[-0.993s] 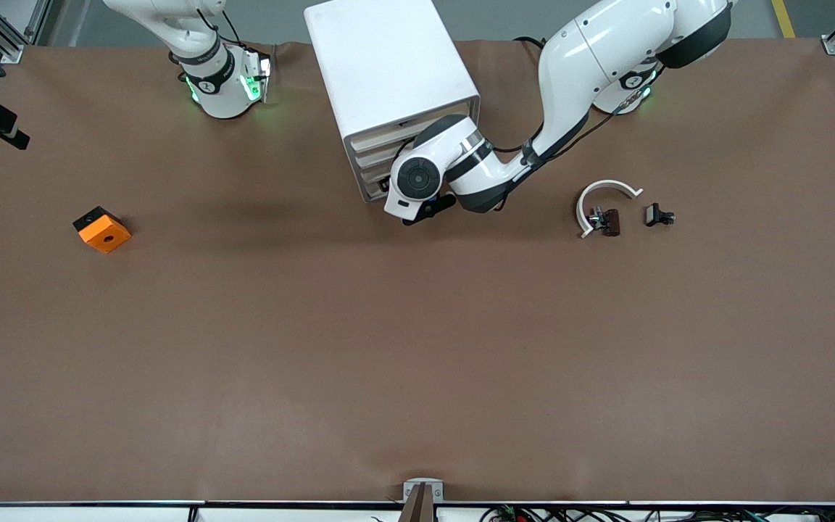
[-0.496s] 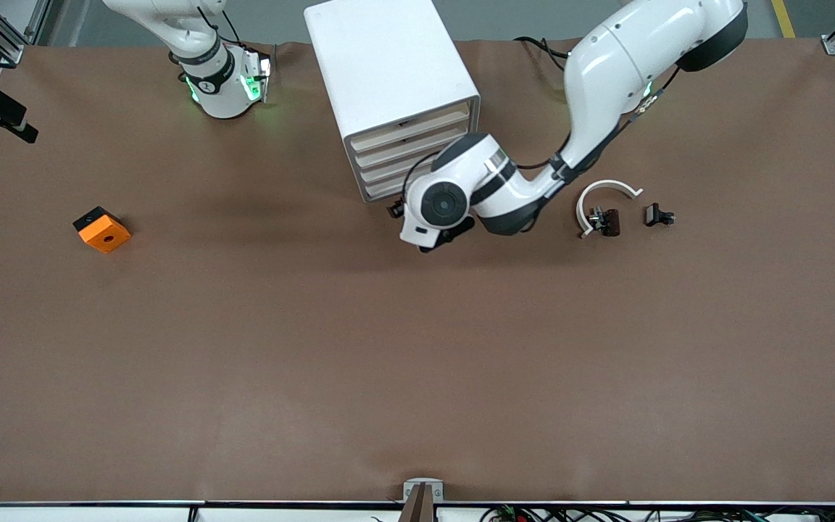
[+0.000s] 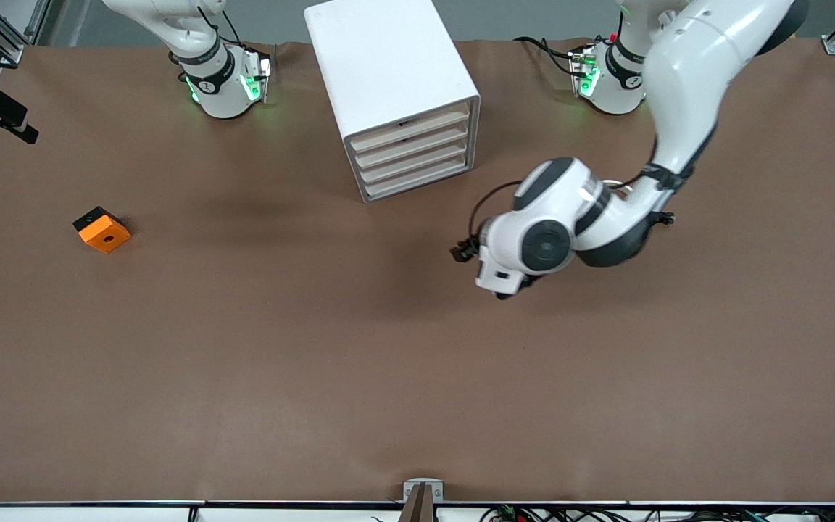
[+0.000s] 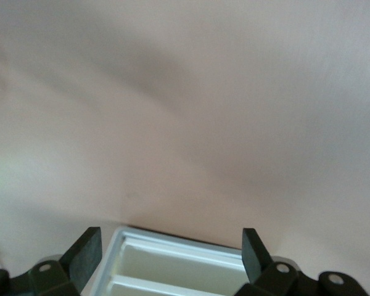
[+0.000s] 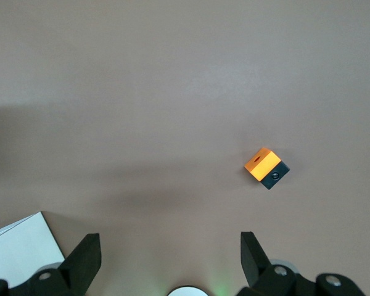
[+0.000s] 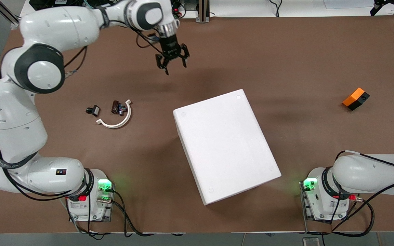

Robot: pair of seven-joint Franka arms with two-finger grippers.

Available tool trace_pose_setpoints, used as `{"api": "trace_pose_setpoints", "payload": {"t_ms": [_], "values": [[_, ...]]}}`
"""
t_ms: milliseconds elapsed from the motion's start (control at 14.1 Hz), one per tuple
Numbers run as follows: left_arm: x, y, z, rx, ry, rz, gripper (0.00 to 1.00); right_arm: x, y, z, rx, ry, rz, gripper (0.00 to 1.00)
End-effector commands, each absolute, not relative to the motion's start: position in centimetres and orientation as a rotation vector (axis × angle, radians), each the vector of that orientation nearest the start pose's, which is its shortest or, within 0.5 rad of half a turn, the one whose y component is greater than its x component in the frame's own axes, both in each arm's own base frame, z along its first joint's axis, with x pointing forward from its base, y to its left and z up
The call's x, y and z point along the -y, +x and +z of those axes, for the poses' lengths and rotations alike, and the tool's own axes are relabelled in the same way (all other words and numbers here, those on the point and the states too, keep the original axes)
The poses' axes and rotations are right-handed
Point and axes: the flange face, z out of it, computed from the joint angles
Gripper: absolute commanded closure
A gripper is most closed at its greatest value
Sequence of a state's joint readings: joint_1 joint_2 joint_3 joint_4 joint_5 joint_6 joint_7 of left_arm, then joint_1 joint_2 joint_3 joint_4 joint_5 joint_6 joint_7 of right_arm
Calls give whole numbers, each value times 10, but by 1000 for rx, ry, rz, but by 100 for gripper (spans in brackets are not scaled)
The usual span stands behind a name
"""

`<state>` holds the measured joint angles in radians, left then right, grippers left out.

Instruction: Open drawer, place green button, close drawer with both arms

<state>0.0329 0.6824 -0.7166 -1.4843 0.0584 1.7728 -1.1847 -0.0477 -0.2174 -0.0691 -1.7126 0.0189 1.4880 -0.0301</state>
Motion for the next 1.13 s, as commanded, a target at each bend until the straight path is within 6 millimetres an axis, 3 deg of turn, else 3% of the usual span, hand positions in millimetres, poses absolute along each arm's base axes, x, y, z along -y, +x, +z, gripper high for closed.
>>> {"api": "trace_pose_setpoints", "payload": {"t_ms": [0, 142, 355, 567, 780, 1064], "values": [[298, 585, 377, 710, -3020, 638, 0, 55, 465, 666, -109, -3122, -15, 0], [246, 591, 406, 575, -3026, 641, 0, 55, 465, 666, -109, -3122, -15, 0], [194, 589, 439, 384, -3051, 633, 0, 54, 464, 667, -109, -3122, -20, 0], [174, 572, 467, 204, -3030, 569, 0, 56, 464, 668, -112, -3123, -20, 0], [141, 557, 484, 57, -3003, 523, 0, 56, 462, 671, -109, -3133, -31, 0], [118, 535, 501, -5, -2997, 501, 0, 51, 459, 675, -91, -3145, -45, 0]]}}
